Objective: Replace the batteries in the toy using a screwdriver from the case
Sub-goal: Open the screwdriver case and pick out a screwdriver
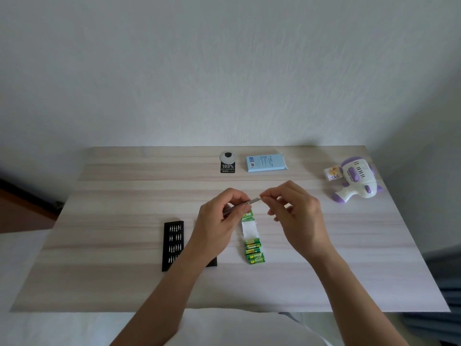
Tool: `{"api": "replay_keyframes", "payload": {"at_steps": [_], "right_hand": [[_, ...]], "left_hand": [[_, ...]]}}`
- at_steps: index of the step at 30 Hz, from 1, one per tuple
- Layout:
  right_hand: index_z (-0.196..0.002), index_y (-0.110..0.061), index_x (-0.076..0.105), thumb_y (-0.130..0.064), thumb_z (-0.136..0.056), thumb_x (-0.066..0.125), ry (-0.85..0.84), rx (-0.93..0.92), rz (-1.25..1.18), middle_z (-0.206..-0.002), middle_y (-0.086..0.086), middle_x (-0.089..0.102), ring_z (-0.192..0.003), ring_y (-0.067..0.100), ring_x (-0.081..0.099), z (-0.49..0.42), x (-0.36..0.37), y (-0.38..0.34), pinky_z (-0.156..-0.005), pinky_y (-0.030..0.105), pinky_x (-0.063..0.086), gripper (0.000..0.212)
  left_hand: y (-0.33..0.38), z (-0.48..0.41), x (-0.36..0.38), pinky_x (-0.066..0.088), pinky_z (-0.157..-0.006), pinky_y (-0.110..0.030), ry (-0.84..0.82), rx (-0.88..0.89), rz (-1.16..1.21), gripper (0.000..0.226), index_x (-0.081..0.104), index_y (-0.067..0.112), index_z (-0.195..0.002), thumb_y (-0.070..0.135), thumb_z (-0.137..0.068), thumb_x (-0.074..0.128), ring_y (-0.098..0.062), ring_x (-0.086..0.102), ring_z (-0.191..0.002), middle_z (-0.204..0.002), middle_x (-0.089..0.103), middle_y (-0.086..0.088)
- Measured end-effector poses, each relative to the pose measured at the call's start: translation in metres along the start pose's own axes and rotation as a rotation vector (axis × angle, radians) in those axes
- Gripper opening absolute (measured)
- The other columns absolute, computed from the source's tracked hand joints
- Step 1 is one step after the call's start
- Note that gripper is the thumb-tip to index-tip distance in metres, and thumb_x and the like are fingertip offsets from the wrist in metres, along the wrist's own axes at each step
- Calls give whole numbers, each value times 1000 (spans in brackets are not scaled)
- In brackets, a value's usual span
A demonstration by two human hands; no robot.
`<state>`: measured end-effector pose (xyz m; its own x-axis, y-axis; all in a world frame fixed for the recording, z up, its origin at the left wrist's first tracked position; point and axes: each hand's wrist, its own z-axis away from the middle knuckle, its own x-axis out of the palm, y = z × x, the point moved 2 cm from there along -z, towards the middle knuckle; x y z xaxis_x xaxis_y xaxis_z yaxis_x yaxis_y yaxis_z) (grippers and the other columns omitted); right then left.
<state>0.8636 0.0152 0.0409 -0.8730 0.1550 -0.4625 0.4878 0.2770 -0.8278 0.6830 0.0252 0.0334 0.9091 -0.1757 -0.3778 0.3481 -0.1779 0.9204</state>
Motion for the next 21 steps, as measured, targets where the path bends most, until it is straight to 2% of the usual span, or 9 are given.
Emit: {"api": "replay_keyframes", "payload": {"at_steps": [5,9,15,17,21], "right_hand": [[-96,-11,74,-9,-93,67,-48,-170,102,-86,-4,62,-66,14,64,-4,-5,-2,-55,37,52,8],[-97,-10,74,-7,-93,67,-53,-201,96,-86,-3,62,-65,15,64,-3,-3,-1,-54,36,51,9],[-99,-14,76,-12,-92,68,-53,-64,-17,-87,-7,65,-68,15,67,0,1,-1,-54,37,54,11],[-94,-18,75,-14,-91,70,-26,10,-65,-87,-7,66,-66,16,68,0,2,-3,-53,38,55,8],[-81,-27,68,-9,-90,70,23,117,-132,-83,-4,66,-62,17,66,0,3,-7,-49,39,56,21]], "left_hand": [[3,2,-4,36,-61,-9,-22,17,-23,4,68,15,-95,12,-94,66,-3,52,-60,-81,71,9],[3,1,-7,37,-62,-9,-35,23,-33,5,69,15,-96,12,-94,65,-2,53,-61,-81,71,9],[1,1,-9,37,-61,-9,-42,21,-35,6,69,17,-96,12,-94,65,-4,51,-61,-81,71,10],[1,2,-10,37,-61,-8,-37,29,-34,6,68,17,-96,12,-94,65,-3,52,-61,-82,71,9],[4,2,-11,38,-62,-8,-36,38,-31,5,68,16,-96,12,-94,66,-1,54,-62,-82,71,9]]}}
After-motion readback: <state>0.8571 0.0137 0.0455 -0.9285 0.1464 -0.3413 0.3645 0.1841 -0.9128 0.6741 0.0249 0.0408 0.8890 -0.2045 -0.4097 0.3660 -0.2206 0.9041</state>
